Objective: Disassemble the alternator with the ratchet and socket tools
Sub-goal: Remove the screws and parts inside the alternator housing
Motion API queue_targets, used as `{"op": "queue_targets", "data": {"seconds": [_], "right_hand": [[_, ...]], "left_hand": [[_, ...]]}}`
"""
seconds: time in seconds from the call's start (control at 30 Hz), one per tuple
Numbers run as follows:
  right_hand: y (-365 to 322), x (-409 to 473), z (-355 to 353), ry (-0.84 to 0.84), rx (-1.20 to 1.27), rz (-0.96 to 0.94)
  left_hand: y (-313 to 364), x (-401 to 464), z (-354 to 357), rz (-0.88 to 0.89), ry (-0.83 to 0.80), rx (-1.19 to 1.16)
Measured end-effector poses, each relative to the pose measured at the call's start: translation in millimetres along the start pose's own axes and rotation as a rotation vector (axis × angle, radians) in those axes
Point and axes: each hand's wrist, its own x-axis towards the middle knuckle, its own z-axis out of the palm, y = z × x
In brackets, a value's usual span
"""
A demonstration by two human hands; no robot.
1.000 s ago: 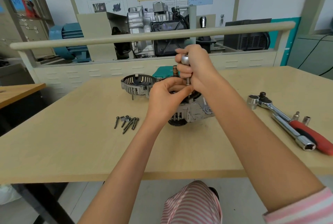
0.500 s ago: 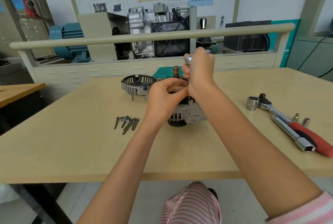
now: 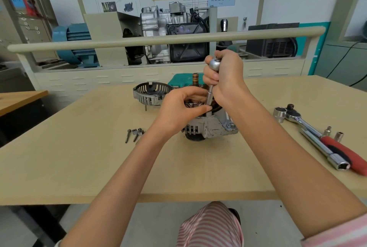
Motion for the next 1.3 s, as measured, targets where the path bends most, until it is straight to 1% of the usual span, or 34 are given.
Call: {"op": "queue_targets", "data": {"seconds": [0.03, 0.07, 0.1, 0.17, 0.27, 0.4, 0.5, 0.57, 0.6, 0.73, 0.77, 0.8, 0.87, 0.93, 1.03, 1.13, 1.3], "right_hand": [[0.2, 1.8, 1.0, -0.028, 0.027, -0.001], [-1.0, 2.4, 1.8, -0.01, 0.021, -0.023], [-2.6, 2.4, 2.5, 0.007, -0.014, -0.044], [-6.1, 1.8, 7.3, -0.012, -0.08, -0.056], [-9.8, 2.1, 9.7, -0.014, -0.058, -0.06], [-14.8, 2.9, 3.4, 0.038, -0.02, -0.11], [-19.3, 3.0, -8.2, 0.099, -0.051, -0.113], [-22.9, -0.5, -19.5, 0.082, -0.19, -0.105], [-24.5, -3.2, -25.1, 0.049, -0.331, -0.092], [-20.7, -16.5, -38.1, -0.098, -1.075, 0.031], [-17.5, -18.5, -39.1, -0.121, -1.195, 0.069], [-14.5, -19.6, -40.4, -0.139, -1.264, 0.106], [-11.6, -20.4, -43.0, -0.175, -1.291, 0.153], [-11.5, -21.6, -45.7, -0.206, -1.305, 0.158], [-6.2, -26.1, -45.8, -0.219, -1.393, 0.077], [9.1, -31.7, -42.3, -0.119, -1.502, -0.028], [29.3, -38.3, -39.5, 0.021, -1.602, -0.162]], "left_hand": [[-1.0, 0.4, 0.3, 0.005, 0.011, 0.007], [-1.8, 0.9, 0.3, 0.012, 0.015, 0.009], [-2.2, 1.2, 0.3, 0.017, 0.016, 0.007], [-2.4, 0.8, 0.4, 0.017, 0.018, -0.01], [-3.2, -0.4, 1.0, 0.013, 0.024, -0.036], [-2.9, -0.4, -0.3, 0.012, 0.007, -0.077], [-2.2, 0.9, -0.2, -0.008, 0.023, -0.128], [-2.5, 1.6, 1.3, -0.014, 0.045, -0.168], [-2.9, 1.7, 2.4, -0.013, 0.057, -0.181], [-4.7, 0.6, 4.6, 0.012, 0.12, -0.228], [-5.4, 0.3, 4.6, 0.016, 0.125, -0.227], [-5.8, -0.3, 4.6, 0.017, 0.12, -0.218], [-6.2, -0.9, 4.9, 0.011, 0.106, -0.192], [-5.9, -0.7, 4.6, 0.002, 0.107, -0.184], [-5.1, 0.9, 3.8, -0.01, 0.106, -0.197], [-4.0, 1.7, 5.5, -0.018, 0.122, -0.194], [-1.7, 1.7, 5.8, -0.027, 0.142, -0.209]]}}
